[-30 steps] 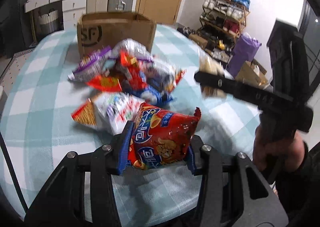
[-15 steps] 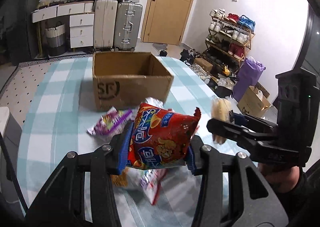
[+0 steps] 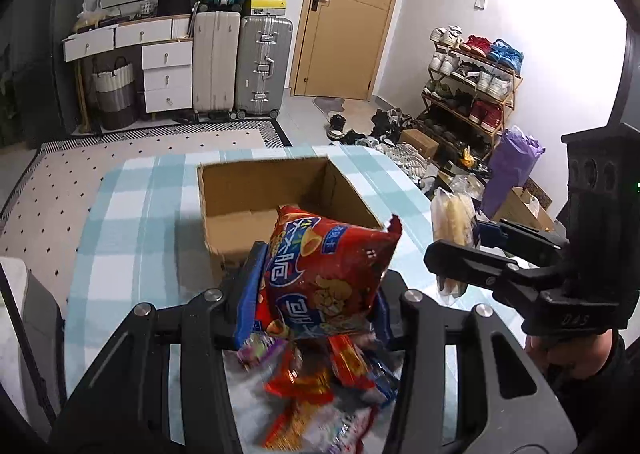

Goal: Organize snacks
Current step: 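Carry both packs over the box and open both grippers to drop them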

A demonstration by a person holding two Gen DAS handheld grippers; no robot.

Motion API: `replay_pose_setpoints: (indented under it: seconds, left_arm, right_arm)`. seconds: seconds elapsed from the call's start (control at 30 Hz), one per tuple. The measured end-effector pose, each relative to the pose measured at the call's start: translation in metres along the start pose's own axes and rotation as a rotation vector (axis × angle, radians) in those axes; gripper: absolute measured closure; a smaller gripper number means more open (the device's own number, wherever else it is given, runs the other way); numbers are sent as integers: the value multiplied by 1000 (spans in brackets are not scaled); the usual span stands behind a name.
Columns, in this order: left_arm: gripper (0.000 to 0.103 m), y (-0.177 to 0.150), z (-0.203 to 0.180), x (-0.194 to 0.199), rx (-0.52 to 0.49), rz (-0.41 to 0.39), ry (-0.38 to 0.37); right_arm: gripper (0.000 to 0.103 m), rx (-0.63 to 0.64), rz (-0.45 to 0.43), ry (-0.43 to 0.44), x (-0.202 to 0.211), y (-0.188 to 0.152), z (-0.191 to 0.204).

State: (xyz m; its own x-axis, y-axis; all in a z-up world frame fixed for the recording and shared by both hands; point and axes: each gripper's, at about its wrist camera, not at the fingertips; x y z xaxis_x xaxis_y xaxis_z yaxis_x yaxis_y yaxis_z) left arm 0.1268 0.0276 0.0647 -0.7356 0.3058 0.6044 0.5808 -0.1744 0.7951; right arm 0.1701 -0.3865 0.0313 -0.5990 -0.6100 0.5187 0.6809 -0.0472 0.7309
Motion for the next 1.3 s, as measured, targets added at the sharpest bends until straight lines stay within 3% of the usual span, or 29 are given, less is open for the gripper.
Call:
replay_pose_setpoints:
  seconds: [0.3,0.6,1.03,1.1,1.17,1.23,1.3]
  left_arm:
    - [60,57,36,-52,-6,33,9]
    - [60,84,60,-110,5,59,32]
    - [60,57,97,-192,71,172,-7]
    - [59,55,101,-202,74,172,-17]
    - [58,54,102,-212,72,197,-30]
    - [43,51,104,-219,74,218,-45]
    - [38,48,104,-220,73,222,-38]
  right_arm:
    - [38,24,17,4,-35,54,-2]
    - [38,27,43,-18,-84,86,-17]
    - [38,11,123,-71,-146,80,-51]
    - [36,12,133,-79,-154,78,-56]
    - [27,14,139,-84,-160,76,-60]
    - [17,14,134,-96,-163,76,-64]
    - [17,14,118,-104,-161,75,-67]
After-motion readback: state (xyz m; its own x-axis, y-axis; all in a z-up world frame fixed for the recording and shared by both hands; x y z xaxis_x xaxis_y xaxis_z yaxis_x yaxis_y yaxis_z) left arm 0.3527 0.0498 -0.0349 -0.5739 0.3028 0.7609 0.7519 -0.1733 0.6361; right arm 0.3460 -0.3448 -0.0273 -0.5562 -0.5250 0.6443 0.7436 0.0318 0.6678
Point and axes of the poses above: each gripper's, at about its wrist camera, not at the fingertips, and x roughly against the way its jaws point, z to its left, y to its top, and after that the axes turned 10 degrees about -x, right-handed
